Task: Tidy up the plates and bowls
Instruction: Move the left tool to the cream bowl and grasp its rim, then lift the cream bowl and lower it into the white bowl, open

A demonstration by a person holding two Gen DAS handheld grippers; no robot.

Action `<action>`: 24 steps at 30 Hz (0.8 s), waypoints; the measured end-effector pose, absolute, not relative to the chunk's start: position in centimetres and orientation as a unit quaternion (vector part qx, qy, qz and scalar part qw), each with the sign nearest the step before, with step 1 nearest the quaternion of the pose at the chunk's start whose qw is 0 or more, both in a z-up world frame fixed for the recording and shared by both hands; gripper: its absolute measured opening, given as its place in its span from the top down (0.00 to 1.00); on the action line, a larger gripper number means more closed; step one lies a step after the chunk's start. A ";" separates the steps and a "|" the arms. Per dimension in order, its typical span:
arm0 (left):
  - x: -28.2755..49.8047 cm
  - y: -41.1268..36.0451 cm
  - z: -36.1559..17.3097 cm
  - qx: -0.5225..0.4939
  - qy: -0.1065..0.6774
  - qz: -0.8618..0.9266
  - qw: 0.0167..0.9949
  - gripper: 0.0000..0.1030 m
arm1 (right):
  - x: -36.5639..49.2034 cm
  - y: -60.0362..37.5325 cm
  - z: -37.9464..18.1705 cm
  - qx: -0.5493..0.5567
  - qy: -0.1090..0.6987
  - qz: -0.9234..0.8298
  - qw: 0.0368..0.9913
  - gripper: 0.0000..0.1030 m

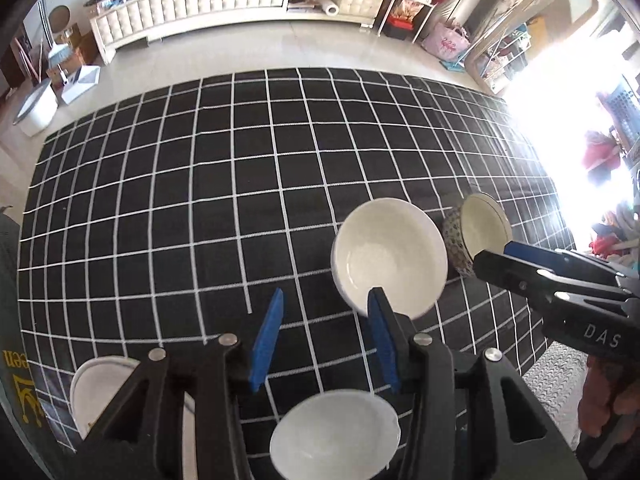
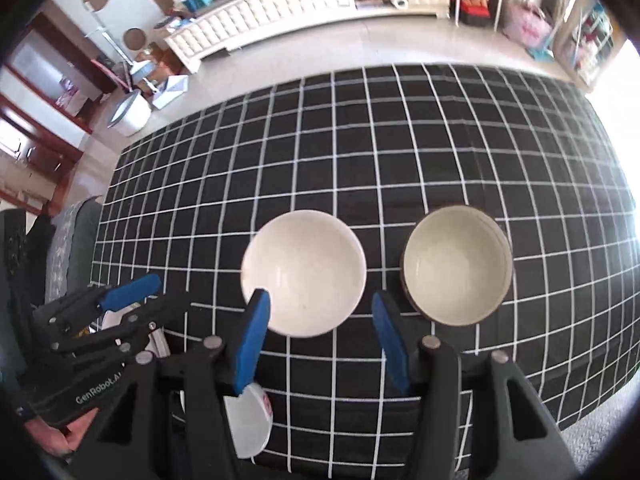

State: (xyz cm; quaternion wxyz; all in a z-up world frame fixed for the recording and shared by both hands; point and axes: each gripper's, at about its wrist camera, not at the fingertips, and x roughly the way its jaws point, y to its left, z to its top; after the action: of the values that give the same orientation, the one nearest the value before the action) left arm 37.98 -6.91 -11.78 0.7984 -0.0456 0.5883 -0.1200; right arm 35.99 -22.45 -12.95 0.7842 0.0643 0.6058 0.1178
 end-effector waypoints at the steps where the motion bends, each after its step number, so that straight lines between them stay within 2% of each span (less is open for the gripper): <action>1: 38.5 -7.0 -12.2 -0.048 0.593 -0.121 0.795 0.60 | 36.5 -22.5 -13.7 0.067 0.613 0.118 0.778 0.44; 7: 40.6 -7.2 -14.5 -0.057 0.608 -0.122 0.782 0.60 | 37.8 -22.5 -15.8 0.058 0.630 0.107 0.767 0.44; 9: 41.1 -7.3 -15.4 -0.060 0.612 -0.126 0.778 0.60 | 38.0 -22.5 -16.5 0.063 0.633 0.113 0.764 0.47; 11: 41.5 -7.2 -16.1 -0.066 0.618 -0.130 0.773 0.66 | 38.2 -22.5 -17.1 0.062 0.638 0.113 0.759 0.56; 15: 41.9 -7.8 -17.9 -0.064 0.627 -0.142 0.763 0.73 | 38.5 -21.7 -17.6 0.034 0.635 0.109 0.764 0.65; 19: 41.9 -8.4 -18.3 -0.055 0.626 -0.144 0.764 0.80 | 38.8 -21.4 -17.8 0.006 0.631 0.104 0.768 0.67; 24: 42.0 -8.6 -18.9 -0.050 0.627 -0.144 0.764 0.83 | 39.0 -22.4 -18.8 0.001 0.640 0.086 0.763 0.69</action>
State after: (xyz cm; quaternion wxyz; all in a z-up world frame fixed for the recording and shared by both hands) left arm 42.01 -8.60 -18.87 0.7644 -0.0501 0.6265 -0.1438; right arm 39.01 -22.35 -18.79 0.7631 0.0009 0.6405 0.0859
